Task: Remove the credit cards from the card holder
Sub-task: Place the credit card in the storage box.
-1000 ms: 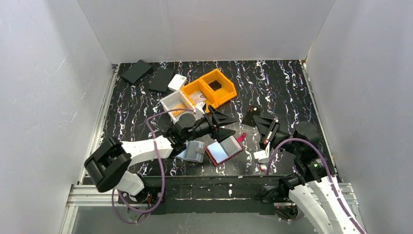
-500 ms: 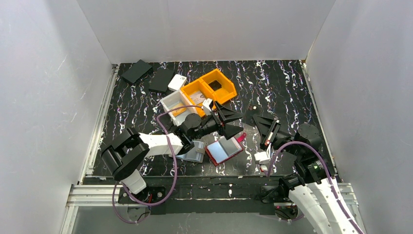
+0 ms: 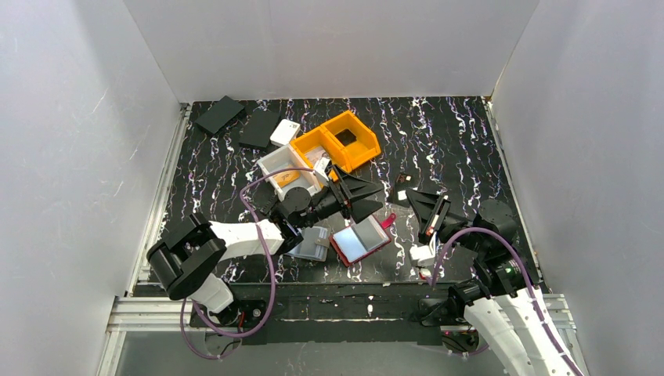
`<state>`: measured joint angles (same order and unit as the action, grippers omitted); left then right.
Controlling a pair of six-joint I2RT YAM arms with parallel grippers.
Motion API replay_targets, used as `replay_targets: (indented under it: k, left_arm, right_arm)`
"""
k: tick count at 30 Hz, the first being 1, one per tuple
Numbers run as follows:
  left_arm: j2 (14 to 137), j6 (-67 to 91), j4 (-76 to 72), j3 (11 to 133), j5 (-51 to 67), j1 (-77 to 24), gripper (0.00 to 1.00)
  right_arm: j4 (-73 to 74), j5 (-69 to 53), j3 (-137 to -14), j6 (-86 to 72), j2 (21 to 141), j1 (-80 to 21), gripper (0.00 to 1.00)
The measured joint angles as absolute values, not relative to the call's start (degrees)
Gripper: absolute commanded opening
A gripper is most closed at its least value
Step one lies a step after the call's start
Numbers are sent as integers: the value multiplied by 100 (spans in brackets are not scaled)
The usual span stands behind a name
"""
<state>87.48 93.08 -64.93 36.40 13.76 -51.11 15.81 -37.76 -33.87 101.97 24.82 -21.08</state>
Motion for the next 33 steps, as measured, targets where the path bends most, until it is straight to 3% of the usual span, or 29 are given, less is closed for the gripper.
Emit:
replay_targets:
  k: [7, 11, 13, 17, 19, 20, 21, 23, 26, 28, 33]
  left_arm:
    - [8770, 9198, -6556, 3802, 1592, -5094, 57]
    - [8927, 9190, -6615, 4244, 1876, -5100, 49]
    - [9013, 9190, -6654, 4390, 1981, -5116, 39]
    - [9161, 9225, -6670, 4473, 2161, -5151, 33]
    - [9207, 9251, -6657, 4473, 2231, -5162, 18]
    - [9229, 9260, -6659, 4473, 2265, -5162, 0]
    - [9244, 9273, -6659, 4473, 2303, -5166, 0]
    - [9271, 9271, -6624, 4473, 2353, -5170, 0]
    - [9284, 9247, -6643, 4473, 2386, -5172, 0]
    - [9277, 9144, -6678, 4447, 2364, -5146, 0]
    - [8674, 8541, -6606, 3658, 1973, -4936, 0]
  right_arm:
    - [1708, -3837, -3387, 10178, 2471, -2108, 1]
    - [1717, -3839, -3387, 10106, 2473, -2108, 1]
    - [1719, -3841, -3387, 10077, 2482, -2108, 1]
    - [1719, -3865, -3389, 10066, 2504, -2108, 1]
    - [1719, -3879, -3389, 10068, 2519, -2108, 2]
    - [1721, -3881, -3389, 10068, 2523, -2108, 4]
    - [1723, -3883, -3389, 10073, 2523, -2108, 8]
    - [1715, -3900, -3395, 10095, 2523, -2108, 27]
    - [1848, -3918, -3395, 10116, 2523, -2108, 71]
    - [2073, -3924, -3422, 10145, 2523, -2108, 94]
    - [3140, -3896, -4073, 9754, 2862, -2108, 98]
